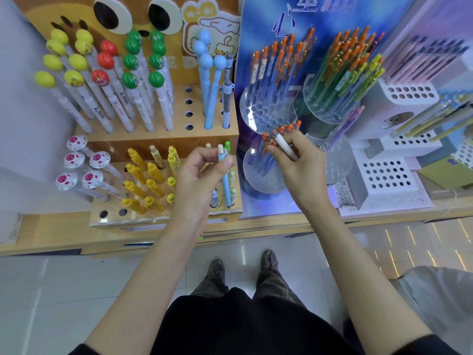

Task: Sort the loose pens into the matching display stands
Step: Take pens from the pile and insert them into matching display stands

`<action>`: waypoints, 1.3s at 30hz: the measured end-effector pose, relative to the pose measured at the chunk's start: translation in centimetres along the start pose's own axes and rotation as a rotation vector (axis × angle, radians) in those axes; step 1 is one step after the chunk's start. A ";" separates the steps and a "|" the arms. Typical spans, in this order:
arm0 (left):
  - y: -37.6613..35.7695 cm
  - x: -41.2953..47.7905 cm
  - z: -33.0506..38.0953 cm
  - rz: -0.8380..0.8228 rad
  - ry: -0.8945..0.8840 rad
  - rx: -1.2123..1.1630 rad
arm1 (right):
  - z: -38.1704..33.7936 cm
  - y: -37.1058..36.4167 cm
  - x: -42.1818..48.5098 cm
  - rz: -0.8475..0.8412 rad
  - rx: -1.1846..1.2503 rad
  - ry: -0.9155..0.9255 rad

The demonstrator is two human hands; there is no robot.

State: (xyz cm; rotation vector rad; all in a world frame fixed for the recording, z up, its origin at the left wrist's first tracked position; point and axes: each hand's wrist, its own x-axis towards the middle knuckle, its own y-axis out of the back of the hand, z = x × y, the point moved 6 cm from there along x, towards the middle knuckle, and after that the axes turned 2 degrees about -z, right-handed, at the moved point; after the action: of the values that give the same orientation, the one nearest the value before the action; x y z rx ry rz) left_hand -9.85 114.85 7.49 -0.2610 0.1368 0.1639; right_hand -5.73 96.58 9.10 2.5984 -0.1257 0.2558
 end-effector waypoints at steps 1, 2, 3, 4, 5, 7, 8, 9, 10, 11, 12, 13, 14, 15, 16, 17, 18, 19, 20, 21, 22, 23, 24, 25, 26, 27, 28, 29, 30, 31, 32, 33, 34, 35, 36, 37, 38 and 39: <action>-0.1 0.0 0.0 -0.002 0.003 0.006 | 0.4 0.1 -0.2 0.009 0.009 -0.015; -0.1 0.0 0.0 -0.004 0.005 0.013 | 0.7 0.1 -0.4 0.004 -0.001 -0.026; -0.2 0.1 0.0 -0.005 0.005 0.020 | 1.0 -0.1 -0.5 -0.013 -0.023 -0.036; -0.2 0.1 0.0 -0.004 0.006 0.025 | 1.4 -0.5 -0.7 -0.034 -0.045 -0.047; -0.3 0.1 0.0 -0.002 0.007 0.027 | 1.6 -0.8 -0.7 -0.046 -0.060 -0.057; -0.4 0.1 0.1 0.003 0.006 0.023 | 1.7 -1.5 -0.6 -0.014 -0.101 -0.058; -0.4 0.1 0.1 0.005 0.002 0.025 | 1.6 -1.7 -0.5 0.025 -0.141 -0.048; -0.4 0.0 0.1 0.007 -0.001 0.031 | 1.4 -1.9 -0.5 0.076 -0.201 -0.027; -0.3 -0.1 0.1 0.009 -0.003 0.038 | 1.2 -2.0 -0.6 0.134 -0.278 0.005; -0.3 -0.1 0.2 0.011 -0.005 0.044 | 0.9 -2.2 -0.7 0.188 -0.353 0.037; -0.3 -0.1 0.2 0.012 -0.006 0.047 | 0.7 -2.3 -0.7 0.223 -0.405 0.053; -0.3 -0.2 0.2 0.010 -0.007 0.045 | 0.7 -2.4 -0.7 0.233 -0.434 0.055; -0.3 -0.2 0.2 0.007 -0.008 0.039 | 0.7 -2.5 -0.6 0.218 -0.443 0.049; -0.3 -0.3 0.2 0.005 -0.009 0.033 | 0.8 -2.5 -0.5 0.185 -0.429 0.046; -0.2 -0.3 0.2 0.006 -0.009 0.029 | 1.0 -2.6 -0.6 0.135 -0.387 0.040; -0.2 -0.4 0.3 0.006 -0.011 0.028 | 1.1 -2.6 -0.8 0.076 -0.316 0.039; -0.2 -0.4 0.4 0.005 -0.012 0.029 | 1.1 -2.5 -1.2 0.019 -0.214 0.028; -0.3 -0.4 0.5 0.003 -0.013 0.028 | 1.1 -2.2 -1.6 -0.016 -0.091 0.001; -0.4 -0.4 0.7 -0.001 -0.012 0.025 | 0.8 -1.7 -2.0 -0.026 0.016 -0.027; -0.5 -0.4 0.8 -0.004 -0.011 0.022 | 0.5 -1.1 -2.3 -0.014 0.085 -0.042; -0.6 -0.3 0.9 -0.008 -0.012 0.018 | 0.2 -0.4 -2.4 -0.002 0.123 -0.047; -0.8 -0.3 1.1 -0.009 -0.018 0.023 | 0.0 0.1 -2.5 -0.010 0.160 -0.062; -1.0 -0.3 1.2 -0.011 -0.025 0.033 | -0.2 0.4 -2.7 -0.043 0.211 -0.088; -1.4 -0.3 1.3 -0.014 -0.030 0.049 | -0.5 0.5 -2.8 -0.089 0.274 -0.120; -1.8 -0.2 1.2 -0.025 -0.025 0.068 | -0.8 0.5 -3.0 -0.137 0.328 -0.148; -2.5 -0.2 1.1 -0.046 -0.015 0.085 | -1.0 0.5 -3.1 -0.177 0.375 -0.178; -3.2 -0.2 0.9 -0.073 0.000 0.098 | -1.0 0.5 -3.2 -0.207 0.418 -0.208; -4.0 -0.2 0.6 -0.099 0.011 0.106 | -1.0 0.6 -3.3 -0.228 0.464 -0.237; -4.7 -0.2 0.5 -0.118 0.018 0.107 | -0.9 0.7 -3.2 -0.248 0.503 -0.259; -5.4 -0.2 0.3 -0.128 0.020 0.104 | -0.7 0.9 -3.2 -0.269 0.524 -0.279; -5.9 -0.2 0.3 -0.135 0.021 0.092 | -0.3 1.2 -3.1 -0.292 0.529 -0.293; -6.4 -0.1 0.1 -0.138 0.023 0.077 | 0.1 1.5 -3.1 -0.309 0.529 -0.299; -7.0 0.0 0.0 -0.142 0.032 0.060 | 0.5 1.9 -3.0 -0.317 0.527 -0.299; -7.8 0.1 -0.2 -0.147 0.041 0.052 | 0.9 2.5 -2.8 -0.322 0.520 -0.295; -8.6 0.1 -0.4 -0.148 0.048 0.057 | 1.4 3.2 -2.6 -0.326 0.508 -0.289; -9.6 0.2 -0.6 -0.147 0.050 0.069 | 1.8 4.0 -2.3 -0.329 0.491 -0.282; -10.8 0.2 -0.7 -0.143 0.049 0.077 | 2.3 4.8 -1.9 -0.331 0.481 -0.273; -12.0 0.3 -0.9 -0.135 0.046 0.080 | 2.9 5.7 -1.4 -0.335 0.477 -0.266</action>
State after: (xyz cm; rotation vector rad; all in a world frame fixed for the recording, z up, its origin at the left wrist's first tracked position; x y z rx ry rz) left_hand -7.51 103.17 9.53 -0.1933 0.1702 0.0184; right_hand -7.47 90.32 9.17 3.0542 0.3142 -0.2082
